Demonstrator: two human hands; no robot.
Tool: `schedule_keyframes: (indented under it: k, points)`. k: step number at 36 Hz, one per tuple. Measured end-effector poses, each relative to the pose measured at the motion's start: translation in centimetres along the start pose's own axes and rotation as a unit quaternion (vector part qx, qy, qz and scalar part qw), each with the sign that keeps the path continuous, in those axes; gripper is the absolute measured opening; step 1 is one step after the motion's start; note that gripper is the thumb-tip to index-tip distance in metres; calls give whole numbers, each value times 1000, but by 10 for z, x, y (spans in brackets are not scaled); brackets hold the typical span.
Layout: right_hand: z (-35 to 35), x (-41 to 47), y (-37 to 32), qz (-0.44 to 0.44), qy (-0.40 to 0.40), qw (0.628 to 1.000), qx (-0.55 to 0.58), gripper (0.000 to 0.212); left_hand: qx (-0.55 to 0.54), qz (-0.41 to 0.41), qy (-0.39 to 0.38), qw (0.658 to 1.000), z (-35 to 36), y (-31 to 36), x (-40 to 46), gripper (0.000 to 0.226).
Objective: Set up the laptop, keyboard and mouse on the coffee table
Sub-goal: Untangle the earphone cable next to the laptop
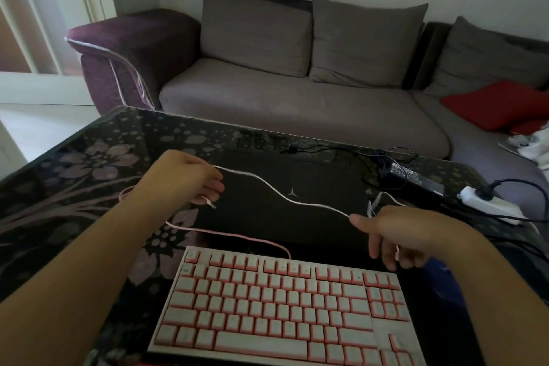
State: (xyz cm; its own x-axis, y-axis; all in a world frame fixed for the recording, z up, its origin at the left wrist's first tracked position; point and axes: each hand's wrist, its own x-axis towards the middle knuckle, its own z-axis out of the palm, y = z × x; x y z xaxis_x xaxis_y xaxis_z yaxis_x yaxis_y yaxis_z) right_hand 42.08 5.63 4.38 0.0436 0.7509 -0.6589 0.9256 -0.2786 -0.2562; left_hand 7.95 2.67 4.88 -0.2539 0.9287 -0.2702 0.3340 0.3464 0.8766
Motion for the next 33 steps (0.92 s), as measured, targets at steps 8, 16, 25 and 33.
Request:
schedule_keyframes:
  k: [8,16,25,33]
  points:
    - [12,16,0,-10,78,997,-13,63,-128,-28,37,991,-8,-6,1,31]
    - [44,9,-45,-250,198,942,101,33,-63,36,-71,995,5,-10,3,54]
    - [78,-5,-99,-401,217,890,-14,38,99,124,-243,957,11,-5,-14,26]
    - [85,-6,-113,-349,30,926,140,23,27,93,-163,982,-1,-13,-3,23]
